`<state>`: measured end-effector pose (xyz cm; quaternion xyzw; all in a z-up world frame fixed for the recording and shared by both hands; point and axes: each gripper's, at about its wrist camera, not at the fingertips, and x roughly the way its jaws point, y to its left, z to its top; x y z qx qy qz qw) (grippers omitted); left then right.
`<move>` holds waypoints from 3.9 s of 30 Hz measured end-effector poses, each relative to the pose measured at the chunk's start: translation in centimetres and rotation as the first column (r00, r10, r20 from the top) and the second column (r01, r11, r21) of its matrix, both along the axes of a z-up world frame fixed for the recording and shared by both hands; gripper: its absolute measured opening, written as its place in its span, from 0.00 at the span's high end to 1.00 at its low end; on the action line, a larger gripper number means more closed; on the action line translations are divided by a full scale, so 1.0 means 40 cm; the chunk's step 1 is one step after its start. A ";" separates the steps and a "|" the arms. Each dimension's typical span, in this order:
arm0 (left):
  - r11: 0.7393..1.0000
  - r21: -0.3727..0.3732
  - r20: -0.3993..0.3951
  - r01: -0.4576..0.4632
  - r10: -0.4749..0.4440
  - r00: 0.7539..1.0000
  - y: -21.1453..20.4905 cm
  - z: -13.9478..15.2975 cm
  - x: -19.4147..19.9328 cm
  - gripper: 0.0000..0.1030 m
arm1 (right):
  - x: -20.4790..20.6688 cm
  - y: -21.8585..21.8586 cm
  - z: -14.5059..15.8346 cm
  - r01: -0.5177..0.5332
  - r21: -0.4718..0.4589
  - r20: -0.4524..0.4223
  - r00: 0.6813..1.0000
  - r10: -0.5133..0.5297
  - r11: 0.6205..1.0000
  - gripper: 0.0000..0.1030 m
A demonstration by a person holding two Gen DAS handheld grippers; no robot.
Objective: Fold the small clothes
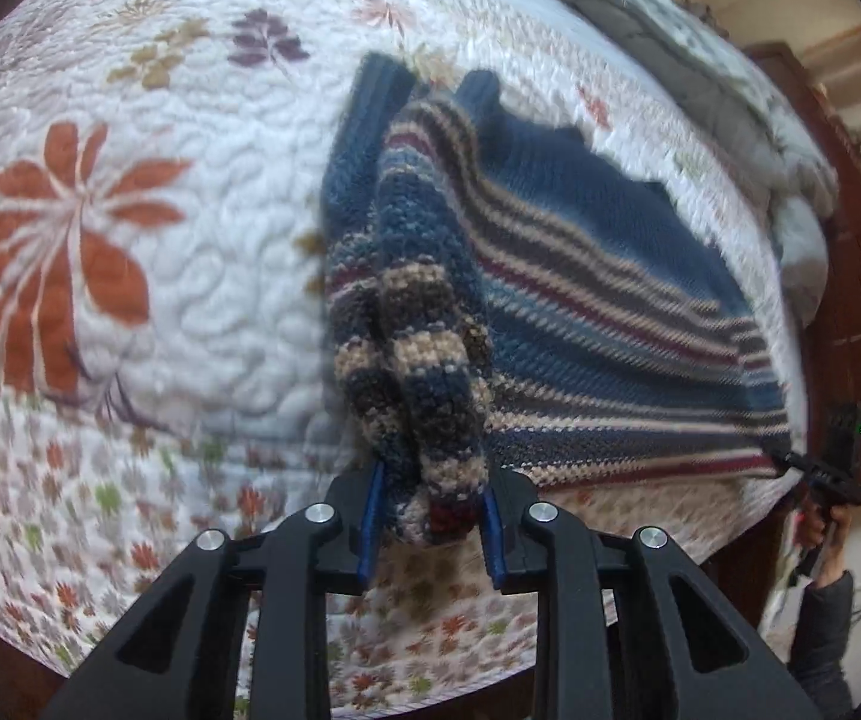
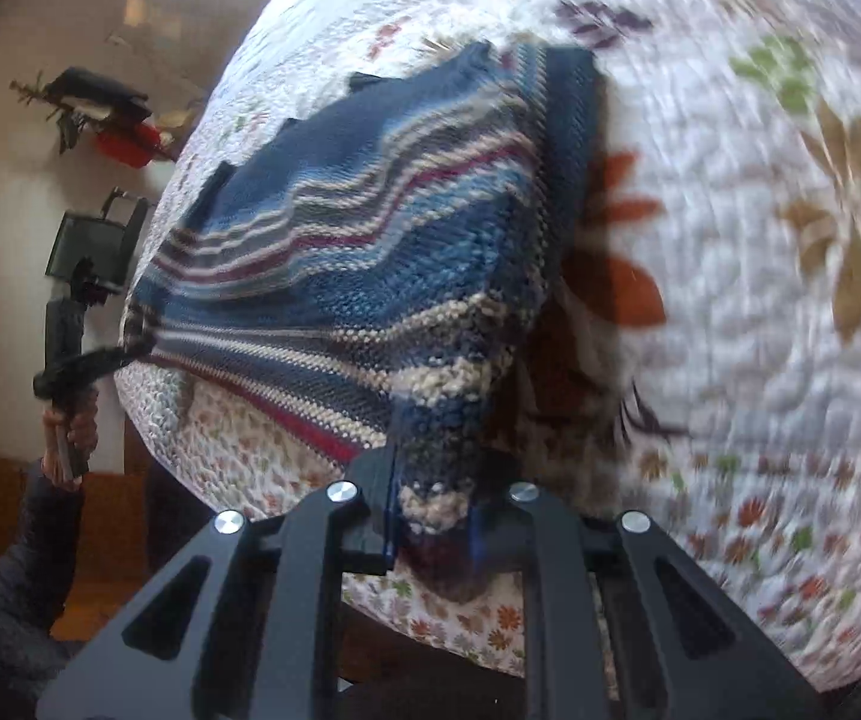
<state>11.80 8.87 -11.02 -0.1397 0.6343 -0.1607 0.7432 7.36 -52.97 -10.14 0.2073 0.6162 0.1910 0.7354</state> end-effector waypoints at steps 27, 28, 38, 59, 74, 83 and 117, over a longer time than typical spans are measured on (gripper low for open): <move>0.974 0.214 0.248 -0.074 0.019 0.969 -0.053 0.101 0.231 0.51 | 0.357 0.040 0.113 0.022 -0.144 0.187 0.982 0.005 0.989 0.43; 0.972 0.231 0.237 -0.045 -0.012 0.971 -0.087 0.086 0.268 0.51 | 0.396 0.045 0.096 0.025 -0.150 0.174 0.985 0.002 0.988 0.42; 0.964 0.264 0.181 0.035 -0.085 0.980 -0.216 -0.030 0.410 0.53 | 0.529 0.039 -0.059 0.006 -0.100 0.054 0.999 0.000 0.995 0.48; 0.942 0.328 0.211 -0.073 0.003 0.977 -0.218 -0.029 0.413 0.79 | 0.527 0.040 -0.042 0.094 -0.192 0.106 0.992 -0.074 0.977 0.83; 0.952 0.302 0.205 0.047 -0.113 0.972 -0.327 0.040 0.120 0.53 | 0.156 -0.046 0.042 0.139 -0.188 0.032 0.990 -0.136 0.972 0.60; 0.949 0.315 0.205 0.027 -0.096 0.974 -0.326 -0.015 0.105 0.51 | 0.129 -0.017 -0.048 0.134 -0.238 -0.001 0.990 -0.138 0.962 0.49; 0.953 0.301 0.295 0.021 -0.114 0.949 -0.324 -0.031 0.094 0.43 | 0.097 -0.007 -0.029 0.233 -0.102 -0.041 0.970 -0.238 0.967 0.75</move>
